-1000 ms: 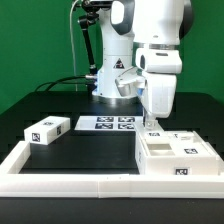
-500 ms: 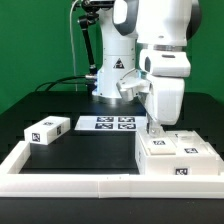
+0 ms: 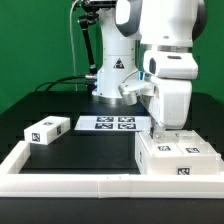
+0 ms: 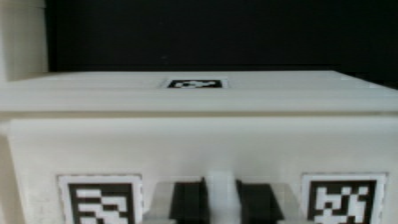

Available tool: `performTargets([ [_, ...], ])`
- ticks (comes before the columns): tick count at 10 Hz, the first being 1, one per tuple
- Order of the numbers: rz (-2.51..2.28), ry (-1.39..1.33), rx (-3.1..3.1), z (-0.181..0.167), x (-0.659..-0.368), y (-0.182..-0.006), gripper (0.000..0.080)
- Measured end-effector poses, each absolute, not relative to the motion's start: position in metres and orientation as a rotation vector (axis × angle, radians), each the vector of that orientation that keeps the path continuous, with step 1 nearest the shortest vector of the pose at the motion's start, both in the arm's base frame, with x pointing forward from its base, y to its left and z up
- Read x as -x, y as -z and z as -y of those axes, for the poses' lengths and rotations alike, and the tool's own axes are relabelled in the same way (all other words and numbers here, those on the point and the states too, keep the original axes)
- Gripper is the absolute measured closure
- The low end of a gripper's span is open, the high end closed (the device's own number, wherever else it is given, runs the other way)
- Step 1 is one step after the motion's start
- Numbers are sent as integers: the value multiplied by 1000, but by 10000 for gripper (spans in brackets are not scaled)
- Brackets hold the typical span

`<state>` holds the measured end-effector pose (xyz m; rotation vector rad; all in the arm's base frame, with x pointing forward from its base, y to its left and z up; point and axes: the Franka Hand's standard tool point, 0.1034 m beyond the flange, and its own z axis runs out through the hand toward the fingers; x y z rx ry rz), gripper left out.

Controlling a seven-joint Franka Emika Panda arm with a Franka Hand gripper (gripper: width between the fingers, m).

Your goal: Assemble cabinet

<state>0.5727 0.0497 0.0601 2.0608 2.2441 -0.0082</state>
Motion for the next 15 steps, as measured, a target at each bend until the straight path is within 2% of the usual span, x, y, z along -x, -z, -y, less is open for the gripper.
performTargets([
  [5, -2220, 17, -2086, -52, -578, -60, 728],
  [6, -2232, 26, -2075, -50, -577, -61, 654],
  [7, -2255, 53, -2060, -47, -575, -60, 654],
  [8, -2276, 79, -2045, -44, -573, -60, 518],
  [9, -2280, 90, -2038, -42, -573, -63, 335],
  [10, -2273, 81, -2033, -42, -571, -68, 200],
  [11, -2256, 53, -2034, -44, -567, -75, 200],
  [12, -2221, -6, -2039, -48, -559, -82, 50],
  [13, -2209, -21, -2048, -50, -544, -85, 15],
  [15, -2158, -85, -2084, -56, -521, -94, 3],
])
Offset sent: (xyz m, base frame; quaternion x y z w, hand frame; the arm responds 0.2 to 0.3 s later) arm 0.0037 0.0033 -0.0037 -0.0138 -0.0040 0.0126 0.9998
